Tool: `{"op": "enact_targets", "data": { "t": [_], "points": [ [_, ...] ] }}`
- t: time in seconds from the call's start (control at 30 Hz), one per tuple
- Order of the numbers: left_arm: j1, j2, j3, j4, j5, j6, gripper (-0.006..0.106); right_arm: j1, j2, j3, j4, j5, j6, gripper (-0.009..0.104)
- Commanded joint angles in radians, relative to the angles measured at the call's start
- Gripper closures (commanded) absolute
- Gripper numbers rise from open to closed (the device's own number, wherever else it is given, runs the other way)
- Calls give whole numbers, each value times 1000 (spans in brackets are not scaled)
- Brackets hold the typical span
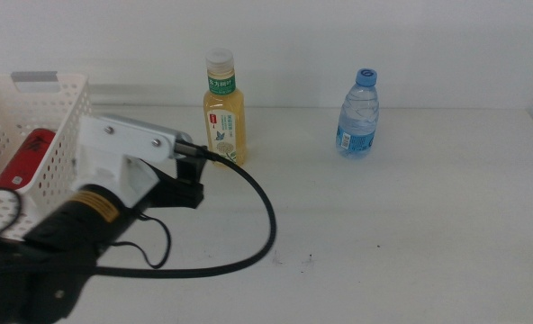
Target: Use arms to grab the bottles and put them into the dustbin to the left of the table.
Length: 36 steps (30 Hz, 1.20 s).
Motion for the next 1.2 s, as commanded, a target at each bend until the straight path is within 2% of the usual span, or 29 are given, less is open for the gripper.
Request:
{"op": "enact_targets", "data": {
  "t": [0.0,0.2,0.7,1.17],
  "points": [
    [-3,65,4,49,-110,-65,7,-6,-4,3,-5,-10,-5,15],
    [-3,247,-21,57,-299,-108,7,-6,-4,3,-5,-10,-5,15],
    [23,559,-335,63,-292,-132,7,-6,-4,3,-5,-10,-5,15],
    [66,750,-591,84,-218,-134,7,-6,-4,3,-5,-10,-5,15]
  ]
}}
